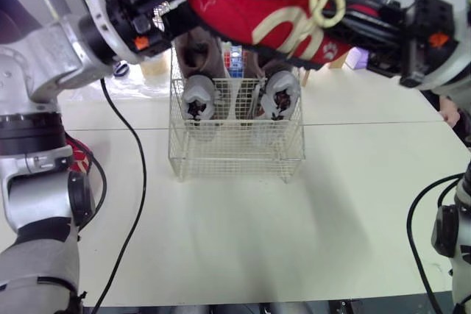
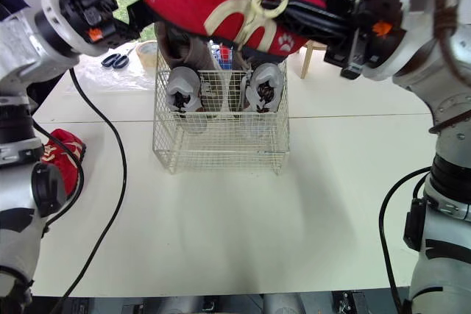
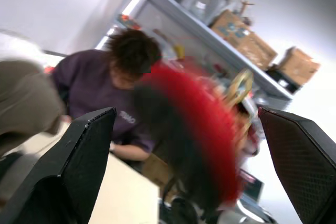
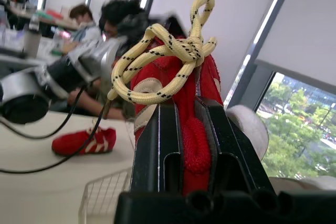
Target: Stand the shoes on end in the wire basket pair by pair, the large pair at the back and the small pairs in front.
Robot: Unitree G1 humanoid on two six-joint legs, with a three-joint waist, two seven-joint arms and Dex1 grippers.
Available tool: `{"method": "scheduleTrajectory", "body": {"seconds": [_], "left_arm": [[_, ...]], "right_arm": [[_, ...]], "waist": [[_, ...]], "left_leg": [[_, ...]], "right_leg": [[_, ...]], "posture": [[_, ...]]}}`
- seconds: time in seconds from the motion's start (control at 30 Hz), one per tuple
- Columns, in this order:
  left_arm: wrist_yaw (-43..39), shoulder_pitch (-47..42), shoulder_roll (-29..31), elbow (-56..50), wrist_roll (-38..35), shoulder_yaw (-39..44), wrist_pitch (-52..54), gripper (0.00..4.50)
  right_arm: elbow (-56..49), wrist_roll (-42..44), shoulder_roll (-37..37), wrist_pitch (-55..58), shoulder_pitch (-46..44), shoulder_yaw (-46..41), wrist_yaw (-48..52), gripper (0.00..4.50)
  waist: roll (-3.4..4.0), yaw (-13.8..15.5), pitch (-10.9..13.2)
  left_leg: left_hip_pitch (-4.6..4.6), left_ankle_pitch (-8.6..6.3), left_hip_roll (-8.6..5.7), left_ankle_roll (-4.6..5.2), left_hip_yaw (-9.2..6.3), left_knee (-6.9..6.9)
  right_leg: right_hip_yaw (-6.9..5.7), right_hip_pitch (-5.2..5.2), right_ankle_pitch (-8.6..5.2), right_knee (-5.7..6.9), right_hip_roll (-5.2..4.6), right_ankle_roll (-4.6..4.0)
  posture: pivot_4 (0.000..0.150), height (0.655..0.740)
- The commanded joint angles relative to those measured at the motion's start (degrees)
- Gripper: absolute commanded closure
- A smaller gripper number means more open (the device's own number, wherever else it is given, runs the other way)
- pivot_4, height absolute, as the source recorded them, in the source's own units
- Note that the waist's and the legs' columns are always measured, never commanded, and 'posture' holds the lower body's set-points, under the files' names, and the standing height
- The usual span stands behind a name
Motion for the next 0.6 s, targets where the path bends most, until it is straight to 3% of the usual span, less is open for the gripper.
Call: {"method": "scheduleTrajectory", "body": {"seconds": [0.03, 0.07, 0.17, 0.3, 0.4, 0.5, 0.6], "left_arm": [[-0.14, -1.29, -0.14, -0.49, -1.31, 0.03, 1.73, 0.00], [-0.46, -1.20, -0.19, -0.74, -0.85, -0.15, 2.27, 0.00], [-1.28, -0.63, -0.32, -1.59, -1.01, -0.44, 3.74, 0.88], [-1.17, -0.62, -0.44, -1.16, -1.28, -0.05, 3.86, 2.88], [-0.45, -0.15, -0.39, -1.08, -1.34, 0.60, 2.96, 4.11], [0.66, 0.81, -0.18, -2.06, -0.47, 1.53, 1.49, 4.26], [2.50, 4.92, -0.70, -5.46, -0.62, 4.80, -2.78, 4.26]], "right_arm": [[-2.27, -3.01, -0.77, -1.97, -1.79, 0.32, 0.45, 4.28], [-2.53, -3.10, -0.63, -1.93, -1.97, 0.41, 0.40, 4.28], [-2.83, -3.01, -0.21, -1.43, -2.78, 0.69, 0.07, 4.31], [-3.00, -3.42, 0.11, -1.13, -3.27, 1.26, -0.05, 4.31], [-3.32, -3.03, 0.10, -0.44, -3.33, 1.50, -0.02, 4.31], [-3.26, -1.33, 0.38, 0.77, -2.90, 0.55, -0.41, 4.31], [1.86, 3.84, 4.12, 1.74, -2.20, -6.23, -7.08, 3.09]], "waist": [[-0.01, 0.03, 0.01], [-0.01, 0.03, 0.01], [-0.01, 0.04, 0.01], [-0.01, 0.05, 0.00], [-0.01, 0.09, 0.00], [-0.01, 0.08, 0.00], [-0.01, 0.03, 0.00]], "left_leg": [[0.00, 0.00, 0.00, -0.01, -0.01, 0.00], [-0.01, 0.02, 0.00, -0.03, -0.02, 0.00], [-0.01, 0.02, 0.00, -0.04, -0.01, 0.00], [-0.01, 0.03, 0.00, -0.05, -0.02, 0.00], [-0.01, 0.03, 0.00, -0.06, -0.02, 0.00], [-0.01, 0.04, -0.01, -0.07, -0.01, 0.00], [-0.01, 0.04, -0.01, -0.08, -0.02, 0.00]], "right_leg": [[-0.01, 0.00, 0.00, 0.01, 0.00, 0.00], [-0.02, 0.00, 0.00, 0.00, 0.00, 0.00], [-0.02, 0.00, 0.00, 0.01, -0.01, 0.00], [-0.02, -0.01, 0.00, 0.00, -0.02, 0.00], [-0.02, -0.01, 0.00, 0.00, -0.04, 0.00], [-0.02, -0.01, 0.00, 0.00, -0.06, 0.00], [-0.02, -0.01, 0.00, 0.01, -0.08, -0.01]], "posture": [[0.150, 0.7400], [0.150, 0.7400], [0.150, 0.7400], [0.150, 0.7400], [0.150, 0.7400], [0.150, 0.7400], [0.150, 0.7400]]}}
